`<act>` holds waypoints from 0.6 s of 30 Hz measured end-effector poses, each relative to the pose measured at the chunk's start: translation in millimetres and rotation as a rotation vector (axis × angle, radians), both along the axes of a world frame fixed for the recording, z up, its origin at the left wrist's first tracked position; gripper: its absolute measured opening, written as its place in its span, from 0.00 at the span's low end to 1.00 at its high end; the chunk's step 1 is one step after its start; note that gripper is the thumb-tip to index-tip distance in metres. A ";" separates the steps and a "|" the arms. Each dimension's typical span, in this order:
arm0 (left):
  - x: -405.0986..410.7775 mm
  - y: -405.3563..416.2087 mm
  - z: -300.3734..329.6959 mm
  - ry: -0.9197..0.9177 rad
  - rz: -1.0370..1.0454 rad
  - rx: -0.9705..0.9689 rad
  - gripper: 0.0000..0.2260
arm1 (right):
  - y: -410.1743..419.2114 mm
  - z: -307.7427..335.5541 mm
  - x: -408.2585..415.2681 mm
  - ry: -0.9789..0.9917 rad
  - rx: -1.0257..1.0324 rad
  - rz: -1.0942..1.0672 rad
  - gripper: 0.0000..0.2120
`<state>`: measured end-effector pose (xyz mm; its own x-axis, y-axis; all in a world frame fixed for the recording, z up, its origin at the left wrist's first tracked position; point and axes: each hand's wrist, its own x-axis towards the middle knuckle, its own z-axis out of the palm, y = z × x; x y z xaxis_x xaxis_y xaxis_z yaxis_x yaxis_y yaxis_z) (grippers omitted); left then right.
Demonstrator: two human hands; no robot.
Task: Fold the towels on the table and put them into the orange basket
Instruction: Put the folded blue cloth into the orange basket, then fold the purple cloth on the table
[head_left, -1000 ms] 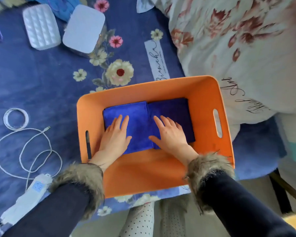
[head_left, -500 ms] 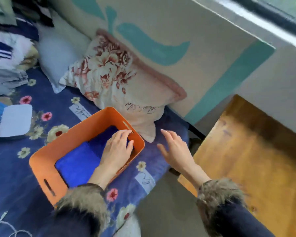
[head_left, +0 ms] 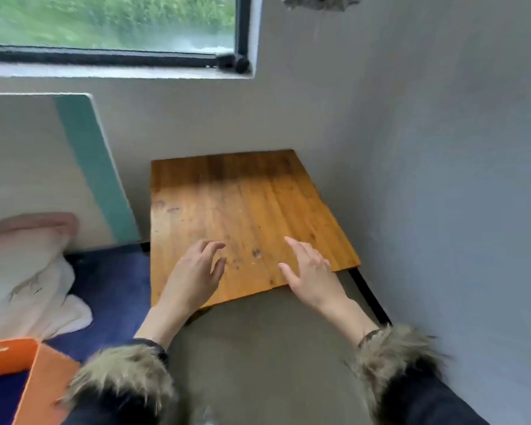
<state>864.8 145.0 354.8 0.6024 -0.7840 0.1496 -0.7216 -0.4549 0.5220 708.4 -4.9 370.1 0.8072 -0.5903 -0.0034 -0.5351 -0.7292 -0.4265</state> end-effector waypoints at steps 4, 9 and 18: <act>-65.0 -83.1 17.9 -0.041 -0.296 -0.004 0.16 | -33.8 11.0 -101.9 -0.032 0.005 -0.287 0.26; -160.2 -169.7 29.1 -0.093 -0.652 -0.029 0.15 | -42.5 19.1 -218.6 -0.045 -0.006 -0.681 0.25; -335.1 -230.8 15.1 -0.040 -1.219 0.043 0.14 | 15.9 10.0 -375.9 -0.055 0.029 -1.251 0.25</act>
<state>529.6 -85.8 370.0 -0.5360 -0.8369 0.1111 -0.7027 0.5152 0.4907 332.4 11.0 380.1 -0.3068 -0.9517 -0.0131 -0.8341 0.2755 -0.4778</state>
